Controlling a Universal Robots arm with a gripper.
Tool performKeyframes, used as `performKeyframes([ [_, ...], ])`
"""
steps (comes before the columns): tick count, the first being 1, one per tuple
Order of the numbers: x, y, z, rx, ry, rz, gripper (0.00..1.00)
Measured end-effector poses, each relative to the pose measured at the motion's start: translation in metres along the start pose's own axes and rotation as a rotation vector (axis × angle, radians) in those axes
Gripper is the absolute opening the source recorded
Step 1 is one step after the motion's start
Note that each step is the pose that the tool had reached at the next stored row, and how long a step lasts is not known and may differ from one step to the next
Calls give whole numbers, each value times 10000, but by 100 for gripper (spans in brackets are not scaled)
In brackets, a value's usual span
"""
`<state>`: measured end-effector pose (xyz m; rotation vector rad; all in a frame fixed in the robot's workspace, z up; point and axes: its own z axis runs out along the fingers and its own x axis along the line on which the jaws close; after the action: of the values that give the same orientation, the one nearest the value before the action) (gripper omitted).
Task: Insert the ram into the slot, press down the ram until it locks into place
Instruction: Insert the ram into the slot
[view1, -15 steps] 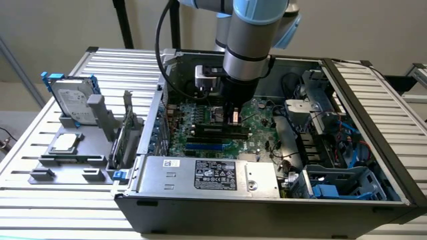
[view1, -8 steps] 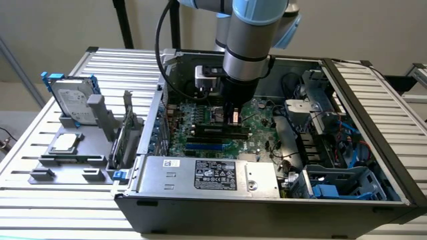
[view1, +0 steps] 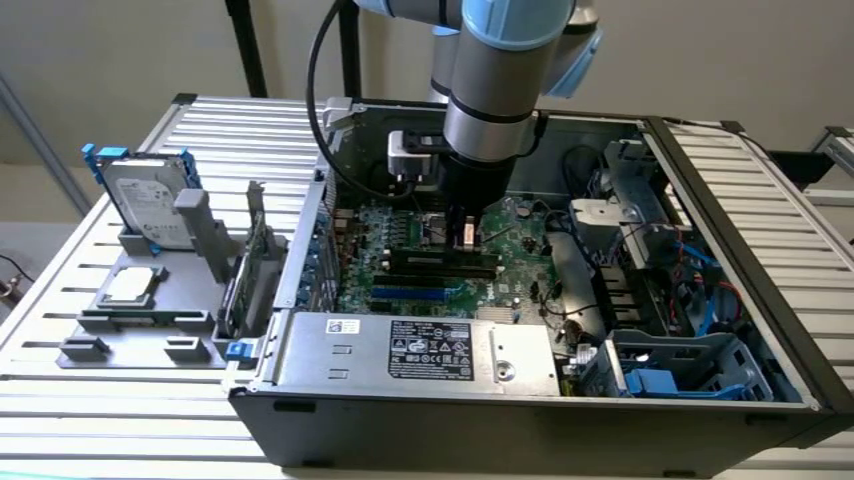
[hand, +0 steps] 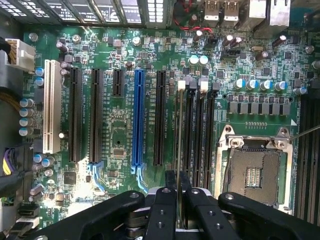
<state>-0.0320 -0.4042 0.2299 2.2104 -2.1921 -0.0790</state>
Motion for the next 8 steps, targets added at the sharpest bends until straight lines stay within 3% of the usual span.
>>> performKeyframes([
  [8, 0, 1, 0, 4, 2, 2, 14],
])
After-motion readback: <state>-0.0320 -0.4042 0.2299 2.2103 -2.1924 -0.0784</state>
